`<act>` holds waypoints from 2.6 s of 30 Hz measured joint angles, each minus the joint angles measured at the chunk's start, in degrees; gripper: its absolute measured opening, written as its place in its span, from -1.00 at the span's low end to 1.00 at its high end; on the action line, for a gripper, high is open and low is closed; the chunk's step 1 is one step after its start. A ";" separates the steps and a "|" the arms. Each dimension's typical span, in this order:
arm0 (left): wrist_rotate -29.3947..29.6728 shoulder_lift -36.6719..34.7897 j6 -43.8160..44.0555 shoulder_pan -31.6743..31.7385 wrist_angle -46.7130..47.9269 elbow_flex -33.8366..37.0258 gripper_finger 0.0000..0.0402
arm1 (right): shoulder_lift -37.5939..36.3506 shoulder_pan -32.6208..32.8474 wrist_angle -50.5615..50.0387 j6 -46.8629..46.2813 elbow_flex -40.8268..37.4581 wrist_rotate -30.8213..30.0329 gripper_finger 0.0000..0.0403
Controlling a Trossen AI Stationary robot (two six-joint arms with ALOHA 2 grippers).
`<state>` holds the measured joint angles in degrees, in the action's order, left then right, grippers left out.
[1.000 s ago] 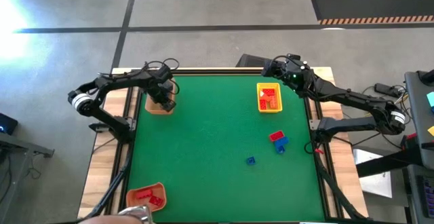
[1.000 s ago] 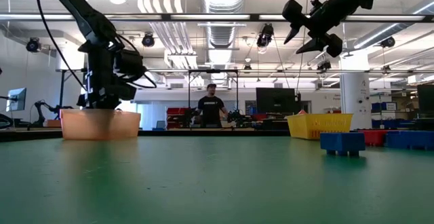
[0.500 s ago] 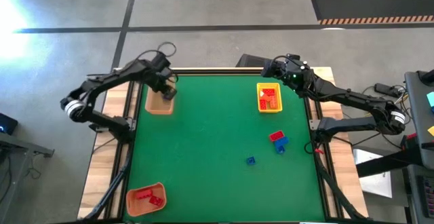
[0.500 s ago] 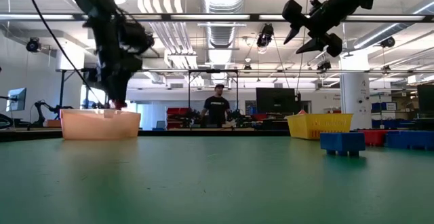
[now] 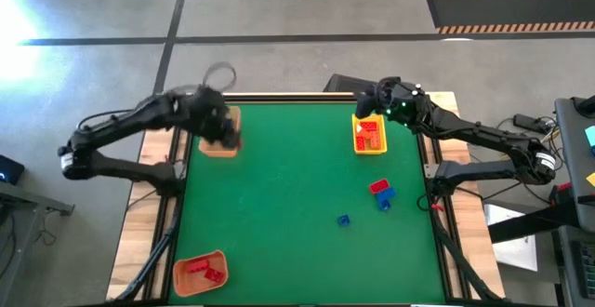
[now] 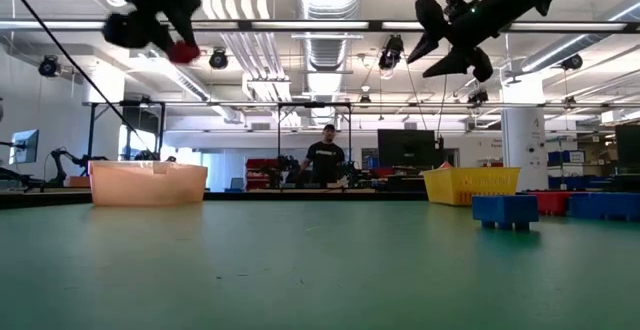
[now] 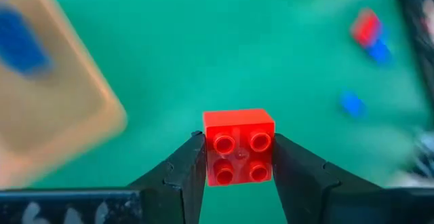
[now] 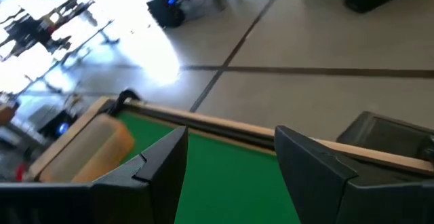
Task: Sort & place blocks by color
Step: Put the red game piece from the light orange bin into the orange bin, then put the blue game piece into the light orange bin
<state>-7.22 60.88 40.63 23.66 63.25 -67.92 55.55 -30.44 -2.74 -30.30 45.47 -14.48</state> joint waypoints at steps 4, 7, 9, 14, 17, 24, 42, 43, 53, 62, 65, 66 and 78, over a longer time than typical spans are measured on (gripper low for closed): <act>-2.35 -1.52 17.32 -19.18 0.32 1.11 -0.35 | 0.00 0.01 -0.35 3.16 0.00 4.27 0.04; -2.83 -0.67 28.61 -34.20 0.28 1.20 -0.34 | -0.02 0.02 -0.53 5.25 0.00 7.01 0.04; -3.00 0.71 36.91 -43.43 0.12 1.31 -0.34 | -0.02 0.02 -0.78 6.05 0.00 8.11 0.04; -7.25 5.38 54.46 -60.65 -0.73 1.66 -0.34 | -0.60 0.02 -3.03 7.37 0.00 11.36 0.04; -8.36 8.21 61.56 -66.25 -1.35 1.69 -0.34 | -1.64 0.02 -6.70 7.36 -0.02 14.41 0.04; -9.86 15.43 67.87 -68.63 -5.92 1.71 -0.34 | -5.58 0.02 -16.90 7.37 -0.02 20.08 0.04; -11.31 17.20 63.69 -66.40 -7.83 0.33 0.23 | -13.90 0.17 -29.82 -8.57 -0.02 31.83 0.04; -10.10 16.27 62.26 -65.50 -7.91 0.04 0.23 | -13.88 0.24 -30.67 -10.26 -0.02 33.63 0.04; 19.32 3.43 34.55 -50.98 -8.70 0.53 0.24 | -7.61 14.73 -32.05 -27.40 -0.02 34.25 0.04; 35.29 -3.55 15.92 -38.69 -8.72 1.58 0.24 | 3.52 31.45 -31.52 -42.87 1.09 23.92 0.04; 38.90 -4.19 13.25 -36.66 -8.74 1.58 0.24 | 7.48 35.02 -31.89 -45.50 3.71 21.10 0.04; 39.63 -4.29 12.81 -36.10 -8.75 1.58 0.24 | 8.89 35.93 -32.65 -46.04 4.78 20.44 0.04; 45.22 -3.16 11.61 -34.88 -8.74 1.64 0.24 | 32.88 41.04 -42.11 -44.89 19.77 26.05 0.18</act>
<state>38.00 57.72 52.25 -11.22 54.50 -66.28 88.43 10.60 -44.85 -75.19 65.24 11.56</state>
